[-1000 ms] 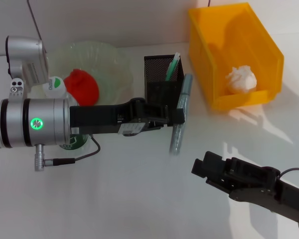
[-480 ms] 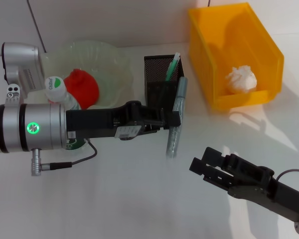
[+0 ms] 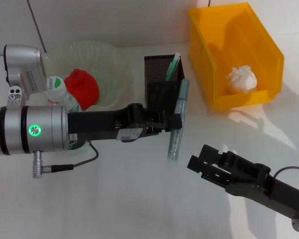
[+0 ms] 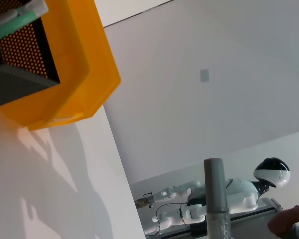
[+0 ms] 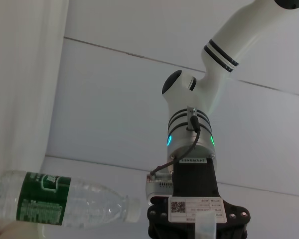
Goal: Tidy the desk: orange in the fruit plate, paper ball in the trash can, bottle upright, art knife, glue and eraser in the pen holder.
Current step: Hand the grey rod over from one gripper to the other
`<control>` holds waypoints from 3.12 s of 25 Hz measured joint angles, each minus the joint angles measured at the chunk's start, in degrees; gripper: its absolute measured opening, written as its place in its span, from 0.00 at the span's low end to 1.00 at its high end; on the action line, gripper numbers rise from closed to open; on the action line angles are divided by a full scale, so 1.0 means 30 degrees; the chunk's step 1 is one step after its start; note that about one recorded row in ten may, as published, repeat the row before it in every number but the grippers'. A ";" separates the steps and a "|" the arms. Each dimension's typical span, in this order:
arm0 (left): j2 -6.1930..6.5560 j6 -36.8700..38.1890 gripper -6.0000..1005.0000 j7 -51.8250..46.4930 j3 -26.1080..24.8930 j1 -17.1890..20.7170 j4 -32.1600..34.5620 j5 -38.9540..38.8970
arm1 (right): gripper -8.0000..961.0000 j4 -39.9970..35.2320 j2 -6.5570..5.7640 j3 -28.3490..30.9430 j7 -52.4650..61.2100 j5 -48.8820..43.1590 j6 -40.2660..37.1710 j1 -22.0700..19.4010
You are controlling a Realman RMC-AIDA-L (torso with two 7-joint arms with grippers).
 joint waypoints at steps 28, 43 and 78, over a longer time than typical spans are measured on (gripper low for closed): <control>-0.0052 0.0413 0.13 0.0095 0.0104 0.0024 0.0073 -0.0045 | 0.73 0.1205 0.0145 -0.0069 -0.0737 -0.0148 0.0202 0.1353; -0.0052 0.0494 0.13 0.0097 0.0104 0.0024 0.0068 -0.0087 | 0.45 0.1698 0.0145 -0.0081 -0.1435 -0.0148 0.0651 0.1582; -0.0080 0.0639 0.13 0.0316 0.0273 -0.0011 0.0039 -0.0317 | 0.15 0.2244 0.0145 -0.0024 -0.2479 -0.0148 0.0868 0.1879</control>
